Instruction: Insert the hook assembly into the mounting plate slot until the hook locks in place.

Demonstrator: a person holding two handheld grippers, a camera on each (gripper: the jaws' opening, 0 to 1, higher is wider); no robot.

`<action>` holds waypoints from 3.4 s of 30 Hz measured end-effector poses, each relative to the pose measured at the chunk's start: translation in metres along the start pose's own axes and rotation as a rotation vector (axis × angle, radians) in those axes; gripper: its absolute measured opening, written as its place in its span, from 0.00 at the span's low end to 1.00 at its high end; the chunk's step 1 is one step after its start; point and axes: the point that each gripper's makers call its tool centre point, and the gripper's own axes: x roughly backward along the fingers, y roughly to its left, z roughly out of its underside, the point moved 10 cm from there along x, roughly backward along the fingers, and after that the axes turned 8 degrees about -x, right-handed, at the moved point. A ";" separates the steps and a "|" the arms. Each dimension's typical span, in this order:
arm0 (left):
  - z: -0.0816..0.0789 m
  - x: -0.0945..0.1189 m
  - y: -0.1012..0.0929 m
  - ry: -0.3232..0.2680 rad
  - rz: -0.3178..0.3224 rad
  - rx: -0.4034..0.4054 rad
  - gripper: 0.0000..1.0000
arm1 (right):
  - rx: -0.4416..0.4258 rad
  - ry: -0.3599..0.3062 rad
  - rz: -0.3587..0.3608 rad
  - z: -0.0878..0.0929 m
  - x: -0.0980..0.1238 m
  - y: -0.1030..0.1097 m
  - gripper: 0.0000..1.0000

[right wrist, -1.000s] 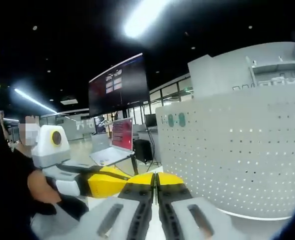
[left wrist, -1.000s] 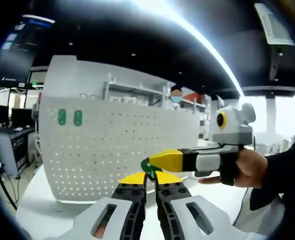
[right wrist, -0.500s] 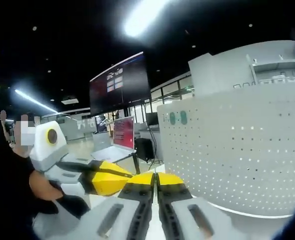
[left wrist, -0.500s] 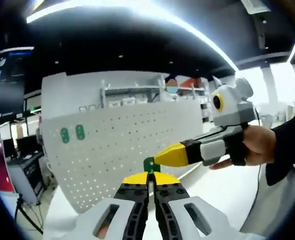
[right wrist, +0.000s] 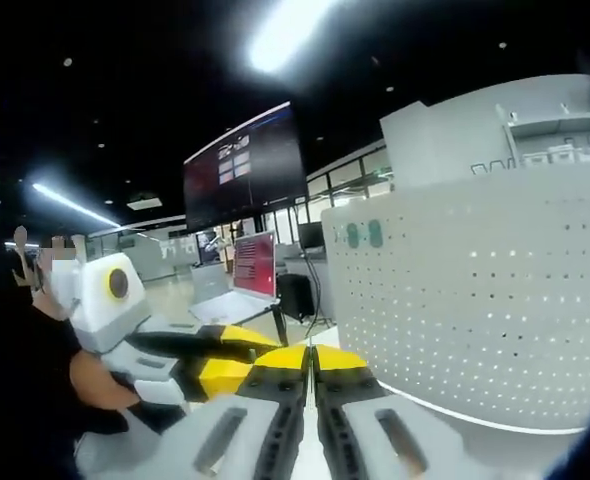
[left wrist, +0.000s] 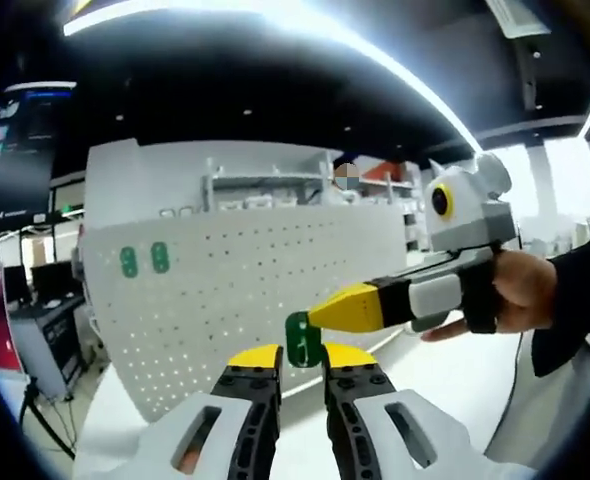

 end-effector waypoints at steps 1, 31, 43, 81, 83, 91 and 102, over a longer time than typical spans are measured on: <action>0.000 -0.001 0.000 -0.006 -0.002 -0.003 0.16 | -0.001 0.003 -0.004 0.000 0.000 0.001 0.00; 0.002 -0.009 0.000 -0.021 0.014 0.000 0.03 | -0.031 0.027 -0.018 -0.002 0.000 0.005 0.00; 0.001 -0.010 0.001 -0.022 0.020 0.033 0.03 | -0.048 0.021 -0.018 -0.004 0.001 0.004 0.00; -0.026 -0.042 0.052 -0.027 -0.104 0.024 0.03 | 0.006 -0.032 0.173 -0.013 0.071 -0.024 0.00; -0.028 -0.046 0.055 -0.029 -0.111 0.019 0.03 | 0.003 -0.036 0.185 -0.014 0.074 -0.026 0.00; -0.038 -0.062 0.071 -0.048 -0.152 0.014 0.03 | -0.006 -0.045 0.217 -0.015 0.085 -0.032 0.00; -0.043 -0.089 0.092 -0.060 -0.205 0.024 0.03 | -0.006 -0.049 0.242 -0.014 0.095 -0.038 0.00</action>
